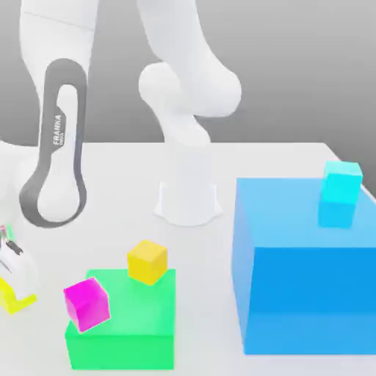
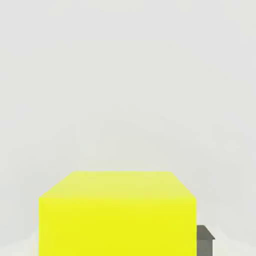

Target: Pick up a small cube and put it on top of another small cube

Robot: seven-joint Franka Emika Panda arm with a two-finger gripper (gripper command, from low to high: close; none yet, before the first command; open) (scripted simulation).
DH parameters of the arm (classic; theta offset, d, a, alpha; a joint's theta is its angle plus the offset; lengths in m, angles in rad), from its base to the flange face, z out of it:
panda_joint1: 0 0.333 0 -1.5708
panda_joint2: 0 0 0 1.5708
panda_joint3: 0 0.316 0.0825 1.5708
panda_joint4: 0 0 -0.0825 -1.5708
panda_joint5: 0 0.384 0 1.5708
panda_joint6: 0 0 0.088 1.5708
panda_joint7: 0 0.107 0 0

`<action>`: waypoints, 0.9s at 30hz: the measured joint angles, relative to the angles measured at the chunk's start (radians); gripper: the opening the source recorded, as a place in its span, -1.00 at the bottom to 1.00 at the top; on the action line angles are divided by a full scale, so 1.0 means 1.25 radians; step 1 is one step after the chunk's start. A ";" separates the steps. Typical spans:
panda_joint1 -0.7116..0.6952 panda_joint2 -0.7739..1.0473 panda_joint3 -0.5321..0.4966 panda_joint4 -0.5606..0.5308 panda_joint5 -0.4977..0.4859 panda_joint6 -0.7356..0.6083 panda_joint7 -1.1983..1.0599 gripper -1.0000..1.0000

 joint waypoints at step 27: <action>0.270 -0.584 0.167 -0.305 -0.212 -0.264 0.451 -1.00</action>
